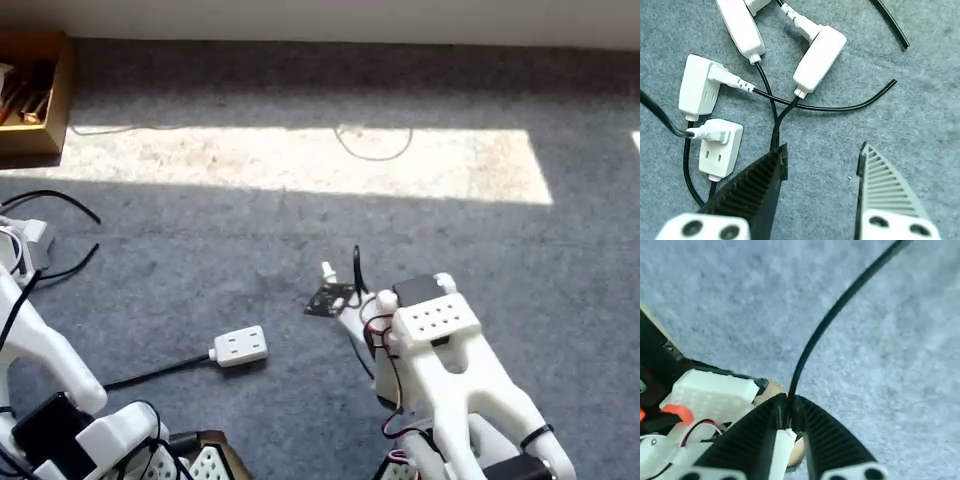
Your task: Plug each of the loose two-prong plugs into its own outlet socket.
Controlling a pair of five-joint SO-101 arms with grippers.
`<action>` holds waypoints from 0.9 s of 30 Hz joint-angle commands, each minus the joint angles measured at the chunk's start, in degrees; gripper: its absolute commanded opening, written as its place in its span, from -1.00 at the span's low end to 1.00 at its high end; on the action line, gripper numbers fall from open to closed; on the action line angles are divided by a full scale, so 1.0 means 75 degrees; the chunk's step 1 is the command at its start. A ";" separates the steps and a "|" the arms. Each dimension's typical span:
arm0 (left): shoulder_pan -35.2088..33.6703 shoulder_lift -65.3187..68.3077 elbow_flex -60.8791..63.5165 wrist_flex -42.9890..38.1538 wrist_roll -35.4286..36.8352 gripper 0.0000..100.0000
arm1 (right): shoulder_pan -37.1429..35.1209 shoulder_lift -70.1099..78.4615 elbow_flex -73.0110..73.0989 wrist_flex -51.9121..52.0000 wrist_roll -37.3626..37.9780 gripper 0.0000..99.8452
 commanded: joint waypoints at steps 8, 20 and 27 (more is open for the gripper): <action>0.0041 -0.0041 0.0486 -0.0410 -0.0785 -0.53 | -0.0123 -0.0240 -0.1846 0.0123 -0.1114 -0.39; -0.0311 -0.0053 0.1237 -0.1301 -0.0750 -0.52 | -0.1248 0.3159 -0.2409 -0.4015 -0.3095 -0.40; -0.1014 -0.0053 0.1729 -0.2508 -0.0785 -0.52 | -0.1366 0.5152 -0.3686 -0.4554 -0.3282 -0.40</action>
